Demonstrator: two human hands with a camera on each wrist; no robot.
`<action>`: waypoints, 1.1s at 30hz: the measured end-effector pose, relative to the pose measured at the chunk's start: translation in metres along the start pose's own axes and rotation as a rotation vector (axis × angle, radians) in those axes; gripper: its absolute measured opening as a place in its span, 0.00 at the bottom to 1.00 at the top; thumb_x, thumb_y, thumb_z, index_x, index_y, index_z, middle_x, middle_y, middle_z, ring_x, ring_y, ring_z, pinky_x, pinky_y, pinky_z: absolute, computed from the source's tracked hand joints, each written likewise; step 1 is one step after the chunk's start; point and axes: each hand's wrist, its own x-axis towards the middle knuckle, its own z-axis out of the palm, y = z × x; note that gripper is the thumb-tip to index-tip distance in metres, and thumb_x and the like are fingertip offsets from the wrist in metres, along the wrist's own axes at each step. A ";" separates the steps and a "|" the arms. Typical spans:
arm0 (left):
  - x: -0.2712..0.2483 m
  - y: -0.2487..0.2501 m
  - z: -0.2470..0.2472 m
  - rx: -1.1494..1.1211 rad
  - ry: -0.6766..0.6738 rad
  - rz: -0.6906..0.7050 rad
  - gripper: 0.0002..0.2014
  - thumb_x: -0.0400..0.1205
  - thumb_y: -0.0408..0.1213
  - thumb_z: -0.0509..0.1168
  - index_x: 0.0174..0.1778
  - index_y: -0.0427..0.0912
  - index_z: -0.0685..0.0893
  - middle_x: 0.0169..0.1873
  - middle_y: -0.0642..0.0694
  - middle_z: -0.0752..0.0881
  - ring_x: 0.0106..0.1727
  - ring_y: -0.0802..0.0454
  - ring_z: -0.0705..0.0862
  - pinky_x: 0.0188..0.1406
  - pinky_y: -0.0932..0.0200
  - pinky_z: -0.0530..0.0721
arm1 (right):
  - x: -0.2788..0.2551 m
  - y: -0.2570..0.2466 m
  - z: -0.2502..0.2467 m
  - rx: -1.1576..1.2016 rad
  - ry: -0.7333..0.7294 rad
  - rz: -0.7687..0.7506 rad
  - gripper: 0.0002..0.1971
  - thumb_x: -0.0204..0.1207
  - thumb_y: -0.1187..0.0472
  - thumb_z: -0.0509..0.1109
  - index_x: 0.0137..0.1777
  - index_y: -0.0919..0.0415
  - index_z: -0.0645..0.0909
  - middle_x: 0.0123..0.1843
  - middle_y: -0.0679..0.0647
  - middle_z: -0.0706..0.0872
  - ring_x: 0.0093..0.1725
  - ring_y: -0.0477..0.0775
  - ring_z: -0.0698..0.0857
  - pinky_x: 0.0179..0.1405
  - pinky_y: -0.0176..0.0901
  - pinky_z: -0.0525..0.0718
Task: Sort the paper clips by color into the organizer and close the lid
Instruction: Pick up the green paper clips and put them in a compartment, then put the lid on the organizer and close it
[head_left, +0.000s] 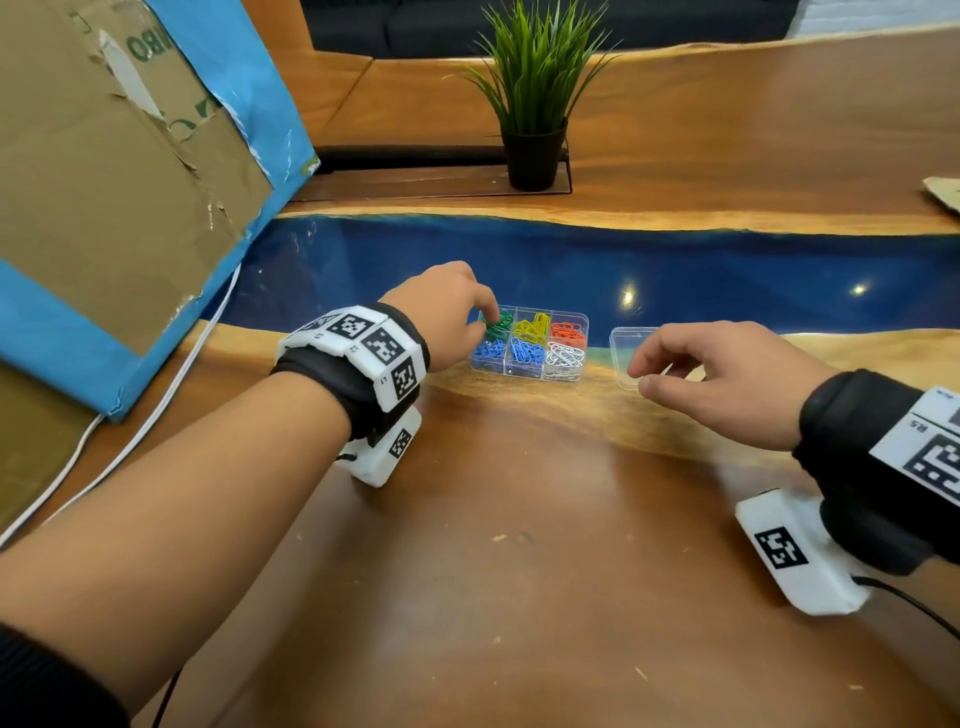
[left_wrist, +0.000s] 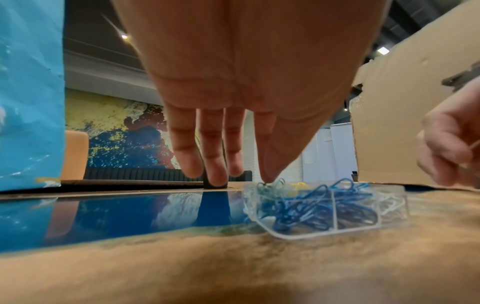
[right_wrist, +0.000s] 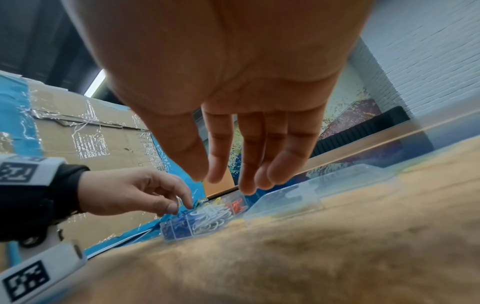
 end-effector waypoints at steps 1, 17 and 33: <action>0.000 0.000 0.000 -0.004 0.003 -0.003 0.13 0.83 0.40 0.58 0.60 0.53 0.83 0.61 0.48 0.77 0.54 0.49 0.80 0.58 0.48 0.82 | 0.000 0.000 0.001 -0.003 -0.011 0.004 0.04 0.78 0.53 0.66 0.49 0.44 0.81 0.47 0.42 0.85 0.50 0.46 0.82 0.43 0.35 0.75; 0.001 0.001 -0.003 -0.140 -0.220 -0.012 0.40 0.74 0.47 0.71 0.80 0.49 0.59 0.77 0.50 0.69 0.71 0.50 0.76 0.69 0.53 0.75 | 0.022 0.017 -0.012 -0.312 -0.101 0.122 0.22 0.71 0.53 0.72 0.66 0.43 0.75 0.66 0.51 0.75 0.65 0.54 0.75 0.63 0.49 0.76; -0.004 -0.008 0.005 -0.262 -0.308 -0.094 0.44 0.60 0.52 0.81 0.68 0.48 0.66 0.72 0.47 0.77 0.67 0.49 0.80 0.68 0.47 0.79 | 0.044 0.030 -0.027 -0.437 -0.112 0.229 0.36 0.64 0.45 0.75 0.73 0.47 0.69 0.63 0.54 0.76 0.59 0.60 0.78 0.56 0.50 0.80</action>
